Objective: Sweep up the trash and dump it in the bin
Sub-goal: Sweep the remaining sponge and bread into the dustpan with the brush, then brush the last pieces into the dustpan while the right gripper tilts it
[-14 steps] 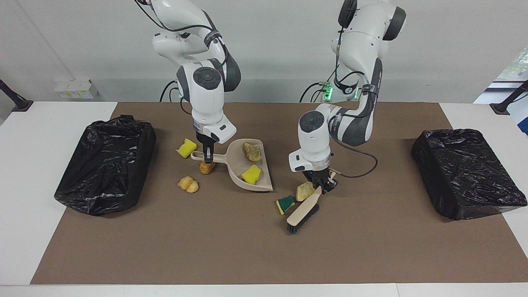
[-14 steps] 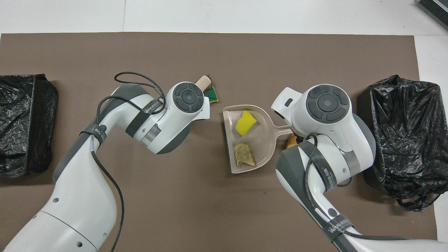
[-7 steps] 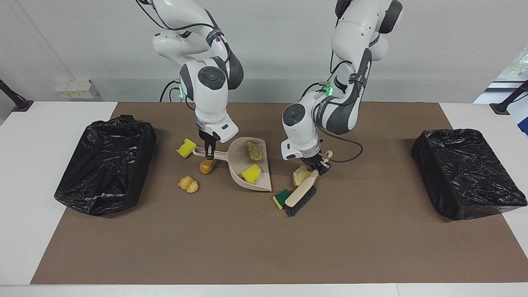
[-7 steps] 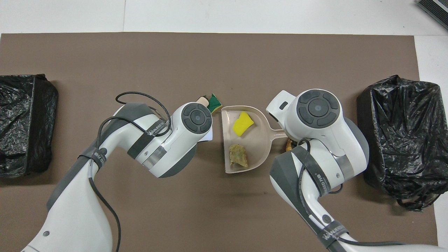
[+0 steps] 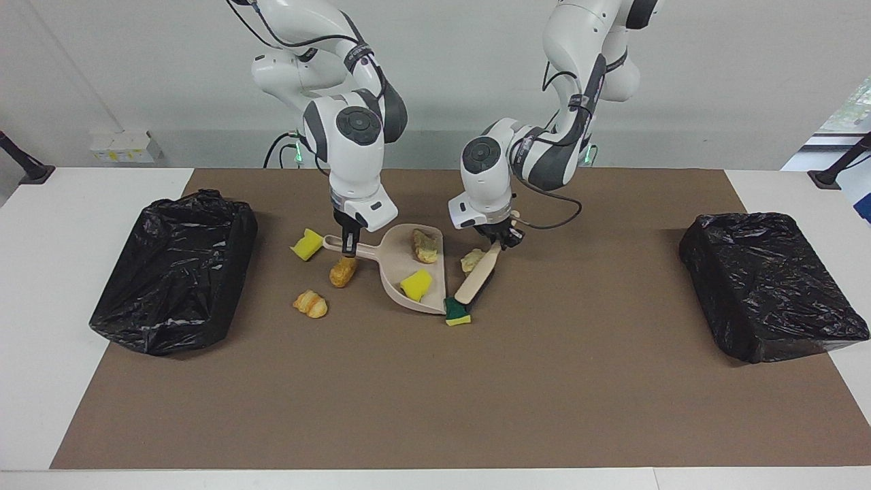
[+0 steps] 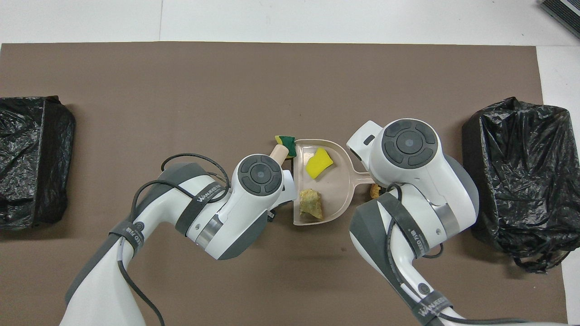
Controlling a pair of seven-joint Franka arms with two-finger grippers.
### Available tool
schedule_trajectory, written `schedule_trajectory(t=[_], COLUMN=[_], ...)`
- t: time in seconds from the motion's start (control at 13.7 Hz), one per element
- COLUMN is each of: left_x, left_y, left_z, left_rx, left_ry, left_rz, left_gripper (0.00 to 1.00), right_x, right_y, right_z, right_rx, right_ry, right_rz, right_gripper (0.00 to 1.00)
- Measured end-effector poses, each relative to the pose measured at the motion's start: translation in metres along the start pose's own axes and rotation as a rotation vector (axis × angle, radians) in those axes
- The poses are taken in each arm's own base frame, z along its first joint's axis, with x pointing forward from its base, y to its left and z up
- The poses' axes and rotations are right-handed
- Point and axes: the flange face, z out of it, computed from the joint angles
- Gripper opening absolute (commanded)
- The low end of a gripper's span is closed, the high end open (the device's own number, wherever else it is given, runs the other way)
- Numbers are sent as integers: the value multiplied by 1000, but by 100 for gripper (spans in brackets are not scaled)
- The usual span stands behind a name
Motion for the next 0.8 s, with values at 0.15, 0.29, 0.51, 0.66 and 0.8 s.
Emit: schedule_trajectory(t=[0.15,0.29,0.51,0.66,0.8], left_x=[0,-2,-9,-11,-6], left_y=[6,21,71,97,102], left_z=[-3,-11,-26,-38,-61], left_rx=[-20,-42,-80,-99,-116], left_ry=[7,18,77,115,154], left_rz=[-16,-45,-90,-122,-143], left_gripper=[0,0,0,0,0], right_x=[-2,-2,1,15,31], right_y=[1,1,-1,-8,-15], right_z=[0,0,1,3,3], right_rx=[-7,-9,-7,-5,-15], right_ry=[-12,-14,-15,-19,-13], right_rz=[8,8,7,23,25], right_gripper=[0,0,0,0,0])
